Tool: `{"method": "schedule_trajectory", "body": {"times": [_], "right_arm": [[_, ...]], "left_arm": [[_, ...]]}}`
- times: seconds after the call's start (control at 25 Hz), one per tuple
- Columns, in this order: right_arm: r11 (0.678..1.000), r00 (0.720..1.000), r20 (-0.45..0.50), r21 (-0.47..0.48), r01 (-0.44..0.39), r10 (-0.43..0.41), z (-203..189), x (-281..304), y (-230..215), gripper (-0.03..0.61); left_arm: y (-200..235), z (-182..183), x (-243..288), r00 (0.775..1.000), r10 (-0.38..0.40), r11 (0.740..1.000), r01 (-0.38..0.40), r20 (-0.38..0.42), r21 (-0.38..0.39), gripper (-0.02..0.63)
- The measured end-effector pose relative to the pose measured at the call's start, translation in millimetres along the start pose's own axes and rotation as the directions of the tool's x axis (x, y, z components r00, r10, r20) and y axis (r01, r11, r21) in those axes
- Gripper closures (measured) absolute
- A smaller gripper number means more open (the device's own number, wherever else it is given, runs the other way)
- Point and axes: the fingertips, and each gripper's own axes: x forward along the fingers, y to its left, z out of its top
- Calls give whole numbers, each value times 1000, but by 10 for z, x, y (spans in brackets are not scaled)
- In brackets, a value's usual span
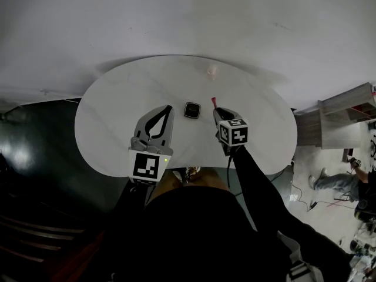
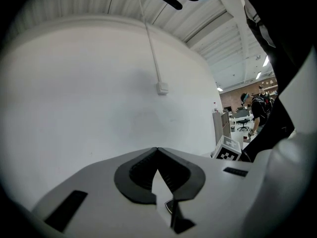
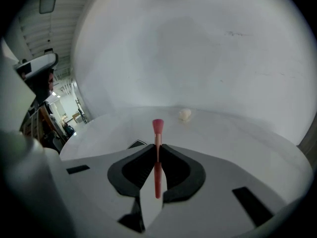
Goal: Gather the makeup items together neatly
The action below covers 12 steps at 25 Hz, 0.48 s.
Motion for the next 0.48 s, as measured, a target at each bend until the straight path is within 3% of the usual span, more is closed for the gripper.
{"method": "schedule_trajectory", "body": {"times": [0.32,0.48], "right_arm": [[992,999,-43,128,5,1,-139,258,-172,514],[990,997,-76,138,15,-4,-183,301,-179,514]], "left_arm": [[9,-21,223,999,53,999,-53,-9,6,598],[21,-50,279,998,69,997,-69,-7,-23,598]]}}
